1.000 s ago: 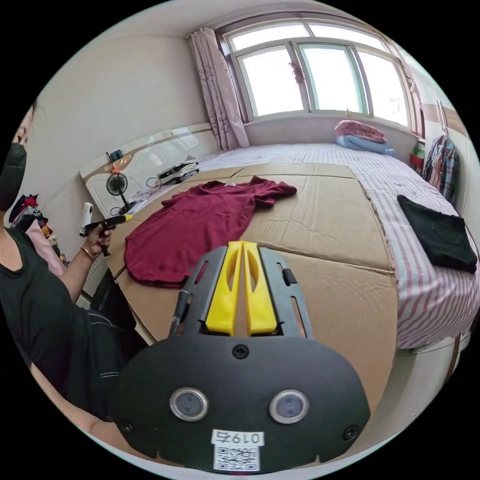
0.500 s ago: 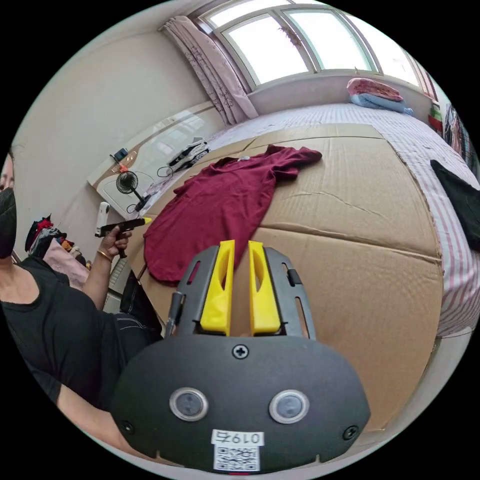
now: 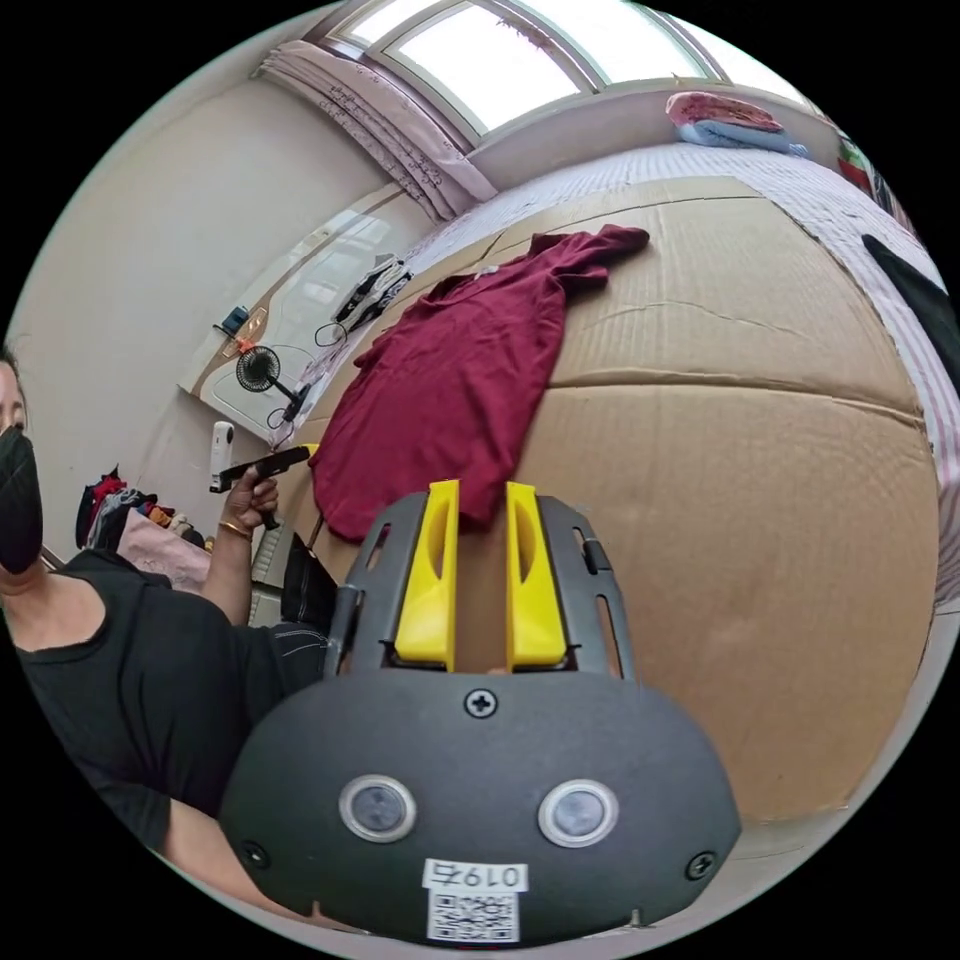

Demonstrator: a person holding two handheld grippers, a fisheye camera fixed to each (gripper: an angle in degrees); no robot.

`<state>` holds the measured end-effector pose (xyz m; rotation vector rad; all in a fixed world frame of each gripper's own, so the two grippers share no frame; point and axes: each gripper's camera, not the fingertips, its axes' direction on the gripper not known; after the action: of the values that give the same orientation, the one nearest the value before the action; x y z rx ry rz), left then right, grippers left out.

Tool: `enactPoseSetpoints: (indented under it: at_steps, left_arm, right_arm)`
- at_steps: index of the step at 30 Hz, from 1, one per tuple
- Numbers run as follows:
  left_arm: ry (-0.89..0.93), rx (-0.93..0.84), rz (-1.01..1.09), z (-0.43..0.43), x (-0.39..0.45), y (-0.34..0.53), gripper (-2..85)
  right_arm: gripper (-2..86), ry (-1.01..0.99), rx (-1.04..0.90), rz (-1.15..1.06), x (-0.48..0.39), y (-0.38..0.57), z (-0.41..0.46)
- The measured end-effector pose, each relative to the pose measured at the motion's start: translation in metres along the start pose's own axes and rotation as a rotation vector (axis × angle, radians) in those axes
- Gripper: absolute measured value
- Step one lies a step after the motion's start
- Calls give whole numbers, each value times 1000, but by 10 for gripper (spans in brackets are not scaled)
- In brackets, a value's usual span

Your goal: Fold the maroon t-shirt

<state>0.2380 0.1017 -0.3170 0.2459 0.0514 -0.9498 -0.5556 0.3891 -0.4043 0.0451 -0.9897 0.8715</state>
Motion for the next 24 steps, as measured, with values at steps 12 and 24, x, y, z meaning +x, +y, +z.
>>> enactPoseSetpoints:
  at_steps: [12, 24]
  left_arm:
    - [-421, 362, -90, -89, -128, 47, 8]
    - [245, 140, -217, -59, -414, 19, 10]
  right_arm:
    - [-8, 210, 378, -188, 76, 31, -147]
    - [-7, -198, 298, 189, 257, 18, -204]
